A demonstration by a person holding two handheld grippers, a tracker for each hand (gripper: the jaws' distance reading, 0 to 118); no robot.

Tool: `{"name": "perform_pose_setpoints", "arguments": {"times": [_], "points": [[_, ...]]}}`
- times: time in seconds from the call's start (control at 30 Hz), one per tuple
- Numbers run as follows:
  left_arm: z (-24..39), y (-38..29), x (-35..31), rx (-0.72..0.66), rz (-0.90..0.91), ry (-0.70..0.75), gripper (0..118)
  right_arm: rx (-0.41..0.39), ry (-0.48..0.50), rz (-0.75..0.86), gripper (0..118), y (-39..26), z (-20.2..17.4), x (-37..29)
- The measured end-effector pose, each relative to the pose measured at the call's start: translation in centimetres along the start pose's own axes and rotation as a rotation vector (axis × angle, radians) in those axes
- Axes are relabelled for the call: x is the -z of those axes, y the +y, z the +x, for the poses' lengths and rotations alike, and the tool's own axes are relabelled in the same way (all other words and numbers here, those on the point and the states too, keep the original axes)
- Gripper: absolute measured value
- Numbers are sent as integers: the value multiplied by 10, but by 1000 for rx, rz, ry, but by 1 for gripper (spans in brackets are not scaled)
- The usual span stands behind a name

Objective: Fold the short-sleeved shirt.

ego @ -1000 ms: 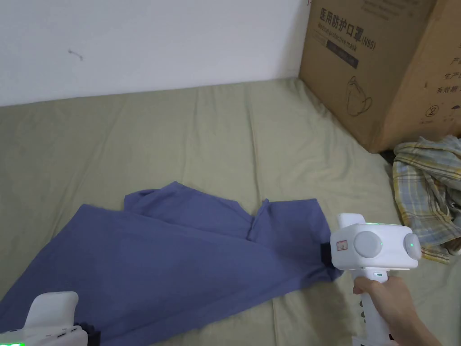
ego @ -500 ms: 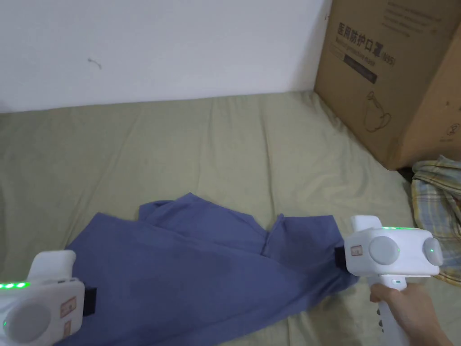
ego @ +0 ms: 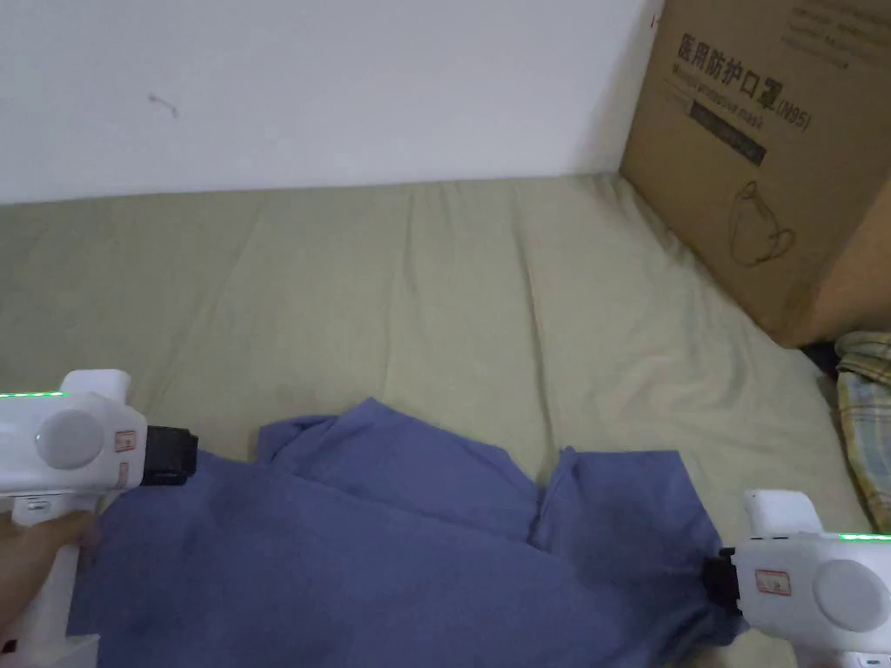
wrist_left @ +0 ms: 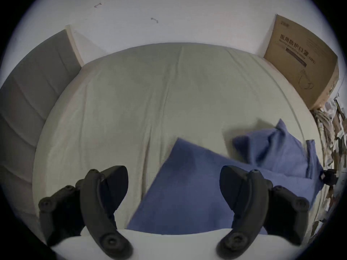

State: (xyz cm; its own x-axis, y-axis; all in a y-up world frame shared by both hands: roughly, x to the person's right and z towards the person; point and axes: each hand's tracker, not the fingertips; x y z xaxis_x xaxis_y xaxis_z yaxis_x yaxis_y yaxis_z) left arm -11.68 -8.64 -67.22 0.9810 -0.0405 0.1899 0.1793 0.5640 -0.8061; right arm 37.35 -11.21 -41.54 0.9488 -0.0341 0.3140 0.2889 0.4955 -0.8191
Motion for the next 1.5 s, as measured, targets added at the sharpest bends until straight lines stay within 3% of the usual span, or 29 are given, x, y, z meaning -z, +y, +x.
{"name": "perform_pose_setpoints", "arguments": {"times": [0.13, 0.2, 0.27, 0.37, 0.5, 0.73, 0.87, 0.97, 1.5], "points": [[3, 7, 35, -35, -65, -20, 101, -5, -4, -14, 3, -4, 0, 5], [3, 5, 49, -57, -102, -41, 80, 0, -4, -21, 3, -4, 1, 6], [9, 2, 47, -59, -75, -17, 75, 7, -3, -27, 3, -5, 0, 6], [24, 2, 42, 45, -50, 32, 42, 3, -8, -26, 3, -5, -2, 6], [27, 3, 37, 22, -55, 54, 3, 21, 5, -23, 3, -7, -1, 4], [19, 8, 8, 14, -56, 39, 3, 29, 4, -8, 3, 0, -2, -14], [12, 16, -34, 13, 1, 26, 3, 62, 23, 39, 3, 13, -1, -35], [5, 25, -76, 35, 67, 50, 3, 42, 27, 88, 3, 32, -8, -56], [-72, 133, -345, -58, 518, 322, 3, -35, 108, 479, 3, 234, -111, -225]]}}
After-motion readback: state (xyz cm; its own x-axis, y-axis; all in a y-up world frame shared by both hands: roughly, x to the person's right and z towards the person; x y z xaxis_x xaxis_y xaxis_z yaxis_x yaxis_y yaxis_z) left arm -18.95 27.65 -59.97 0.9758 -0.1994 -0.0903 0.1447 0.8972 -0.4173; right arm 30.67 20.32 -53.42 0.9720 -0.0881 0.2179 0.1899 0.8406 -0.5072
